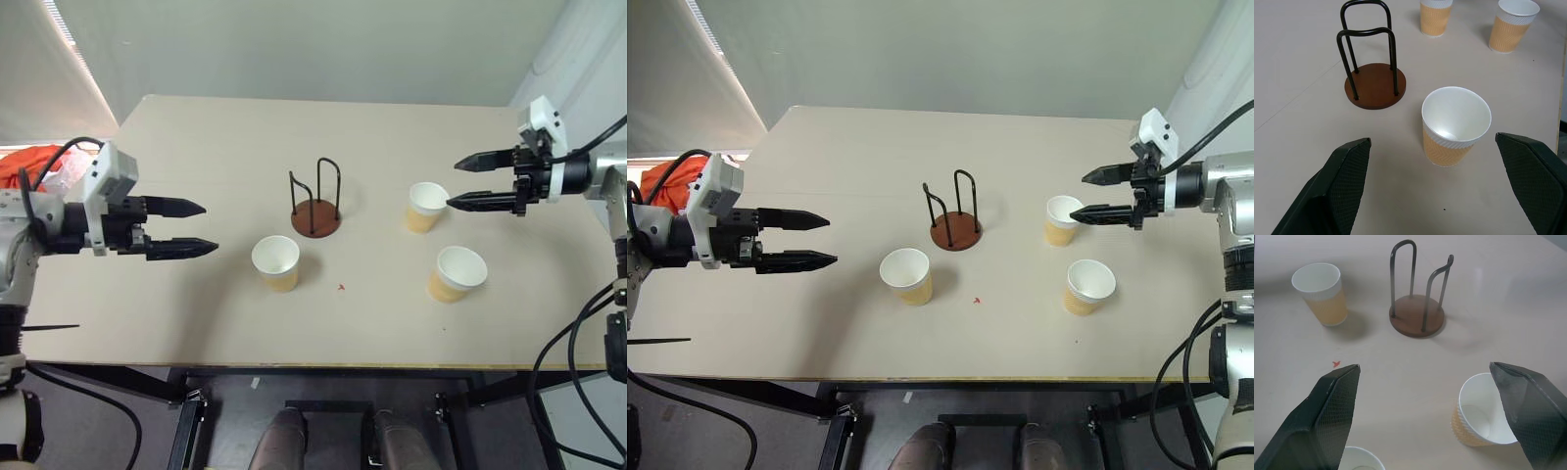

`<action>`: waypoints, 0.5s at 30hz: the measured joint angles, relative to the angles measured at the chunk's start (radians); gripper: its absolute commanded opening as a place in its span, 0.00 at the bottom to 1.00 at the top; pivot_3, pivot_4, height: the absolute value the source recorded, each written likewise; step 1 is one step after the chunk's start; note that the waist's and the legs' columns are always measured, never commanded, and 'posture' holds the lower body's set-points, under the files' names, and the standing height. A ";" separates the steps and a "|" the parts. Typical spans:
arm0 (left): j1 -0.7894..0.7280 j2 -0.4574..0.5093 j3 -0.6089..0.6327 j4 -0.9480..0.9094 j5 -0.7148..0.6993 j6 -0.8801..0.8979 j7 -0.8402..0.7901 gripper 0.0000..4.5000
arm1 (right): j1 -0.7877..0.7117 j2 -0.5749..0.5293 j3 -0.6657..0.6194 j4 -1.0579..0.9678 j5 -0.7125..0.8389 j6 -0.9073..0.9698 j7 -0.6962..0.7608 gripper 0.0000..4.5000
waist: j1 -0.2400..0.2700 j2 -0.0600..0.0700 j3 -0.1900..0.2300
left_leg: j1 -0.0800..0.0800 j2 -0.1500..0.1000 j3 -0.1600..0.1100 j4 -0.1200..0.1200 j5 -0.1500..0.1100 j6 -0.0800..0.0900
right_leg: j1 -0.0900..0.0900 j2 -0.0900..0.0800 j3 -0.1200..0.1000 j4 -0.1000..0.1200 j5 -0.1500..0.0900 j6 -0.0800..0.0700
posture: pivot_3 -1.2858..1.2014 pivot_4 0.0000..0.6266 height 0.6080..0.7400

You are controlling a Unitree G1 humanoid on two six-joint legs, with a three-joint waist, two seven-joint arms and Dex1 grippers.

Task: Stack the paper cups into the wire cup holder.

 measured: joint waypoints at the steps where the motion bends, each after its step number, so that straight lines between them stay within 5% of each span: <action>1: 0.000 0.000 0.000 0.000 0.000 0.000 0.000 0.99 | 0.000 0.000 0.000 -0.001 0.000 0.000 0.000 1.00 | 0.000 0.000 0.000 | 0.000 0.000 0.000 0.000 0.000 0.000 | 0.000 0.000 0.000 0.000 0.000 0.000 | 0.52 0.24 1.00; 15: 0.009 -0.047 0.014 -0.044 0.001 0.011 0.076 0.99 | 0.031 -0.004 -0.010 -0.021 0.010 0.011 0.003 1.00 | 0.001 0.000 0.000 | 0.000 0.000 0.000 0.000 0.000 0.000 | 0.000 0.000 0.000 0.000 0.000 0.000 | 0.52 0.24 1.00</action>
